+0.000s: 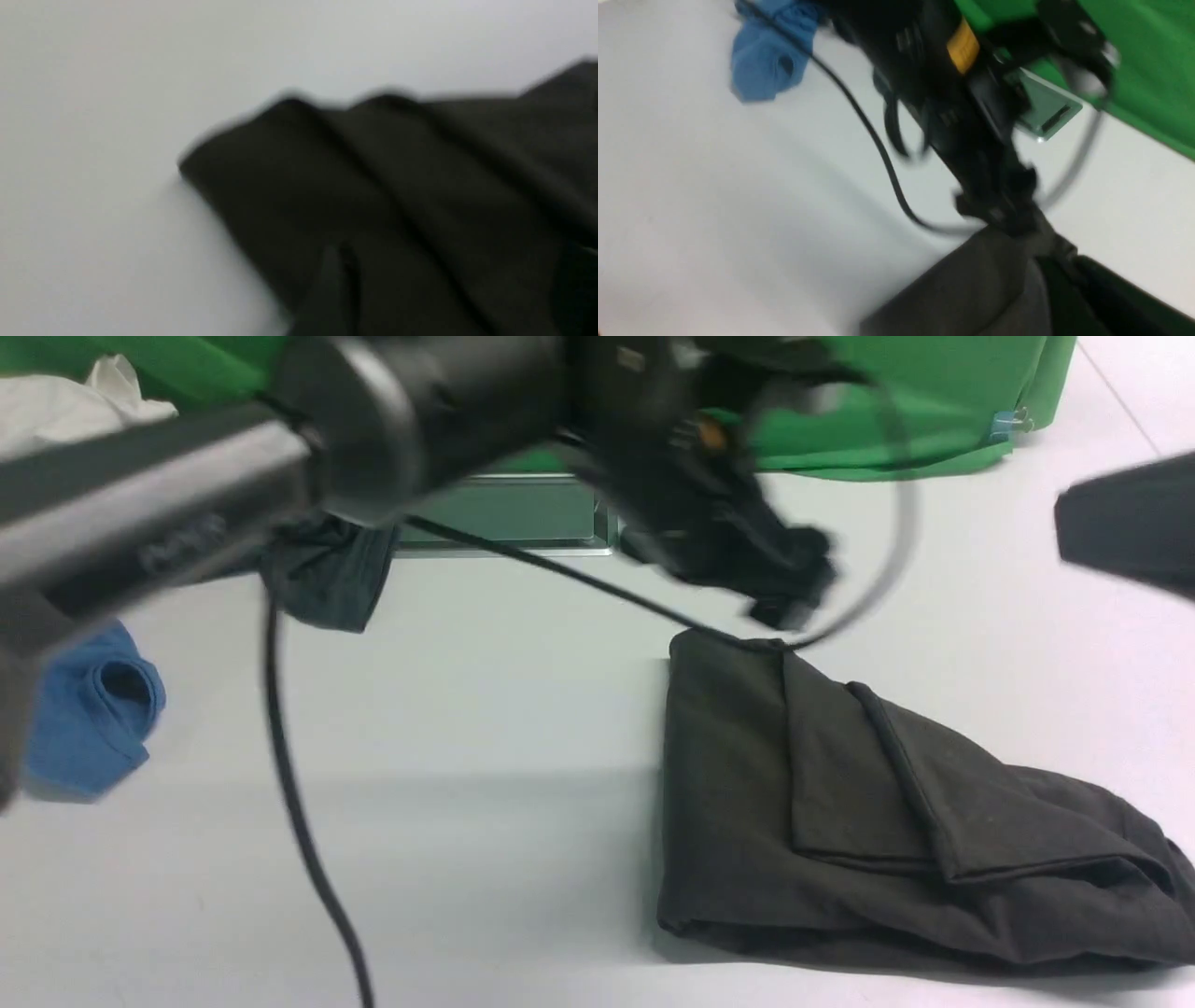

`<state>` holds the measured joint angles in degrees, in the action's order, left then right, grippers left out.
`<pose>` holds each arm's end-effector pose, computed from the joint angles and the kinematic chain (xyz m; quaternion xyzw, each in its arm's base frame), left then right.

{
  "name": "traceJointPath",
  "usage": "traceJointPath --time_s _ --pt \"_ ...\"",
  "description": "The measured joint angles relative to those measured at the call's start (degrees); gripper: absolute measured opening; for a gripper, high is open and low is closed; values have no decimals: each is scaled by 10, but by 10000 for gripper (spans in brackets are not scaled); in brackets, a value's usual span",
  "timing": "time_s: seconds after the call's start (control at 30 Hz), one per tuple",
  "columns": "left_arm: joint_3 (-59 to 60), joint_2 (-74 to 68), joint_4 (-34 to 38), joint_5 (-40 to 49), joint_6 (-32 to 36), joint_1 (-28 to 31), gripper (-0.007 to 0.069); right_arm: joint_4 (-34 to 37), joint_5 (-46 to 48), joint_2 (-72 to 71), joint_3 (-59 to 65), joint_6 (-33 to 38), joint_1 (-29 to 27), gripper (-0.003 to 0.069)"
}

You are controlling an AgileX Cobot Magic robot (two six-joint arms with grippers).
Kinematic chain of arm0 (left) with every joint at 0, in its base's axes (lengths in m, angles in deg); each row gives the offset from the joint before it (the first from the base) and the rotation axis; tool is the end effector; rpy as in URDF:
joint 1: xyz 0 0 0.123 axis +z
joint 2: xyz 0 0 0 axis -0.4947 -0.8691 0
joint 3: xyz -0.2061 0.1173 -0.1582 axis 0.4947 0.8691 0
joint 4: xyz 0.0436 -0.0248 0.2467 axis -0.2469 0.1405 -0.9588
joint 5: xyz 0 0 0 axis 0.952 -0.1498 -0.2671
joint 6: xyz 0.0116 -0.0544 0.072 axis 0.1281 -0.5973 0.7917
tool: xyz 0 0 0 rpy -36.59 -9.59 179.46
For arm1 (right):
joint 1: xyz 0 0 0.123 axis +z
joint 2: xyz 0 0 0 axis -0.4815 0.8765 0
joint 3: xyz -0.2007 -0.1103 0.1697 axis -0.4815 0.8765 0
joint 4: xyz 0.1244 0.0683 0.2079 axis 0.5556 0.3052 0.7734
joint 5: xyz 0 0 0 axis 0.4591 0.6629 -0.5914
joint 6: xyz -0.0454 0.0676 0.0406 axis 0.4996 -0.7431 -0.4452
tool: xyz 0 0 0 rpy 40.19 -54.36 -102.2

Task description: Fold a long-sleeved shirt on a white desktop.

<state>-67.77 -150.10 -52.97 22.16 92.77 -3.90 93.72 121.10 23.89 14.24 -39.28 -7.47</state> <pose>0.3417 -0.2516 0.2859 0.3212 0.9015 -0.1798 0.2275 0.1498 0.0889 0.3998 -0.3051 0.8152 0.1860 0.4557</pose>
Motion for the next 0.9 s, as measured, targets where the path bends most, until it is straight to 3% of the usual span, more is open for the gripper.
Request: traceJointPath --time_s 0.03,0.07,0.13,0.2,0.27,0.53,0.9 --pt "5 0 9 0 5 5 500 0 -2 2 7 1 0 76" --pt "57 0 82 -21 42 18 365 2 -19 15 41 1 0 79" --pt "122 -8 130 -78 66 20 181 8 -50 39 93 1 0 82" --pt "168 -22 146 -129 79 15 75 22 -90 61 141 2 0 83" --pt "206 -43 158 -156 94 12 35 37 -130 81 178 3 0 83" --pt "245 -63 207 -195 126 11 20 84 -211 220 212 83 32 83" --pt "248 -62 213 -197 126 11 20 91 -266 354 138 105 86 83"
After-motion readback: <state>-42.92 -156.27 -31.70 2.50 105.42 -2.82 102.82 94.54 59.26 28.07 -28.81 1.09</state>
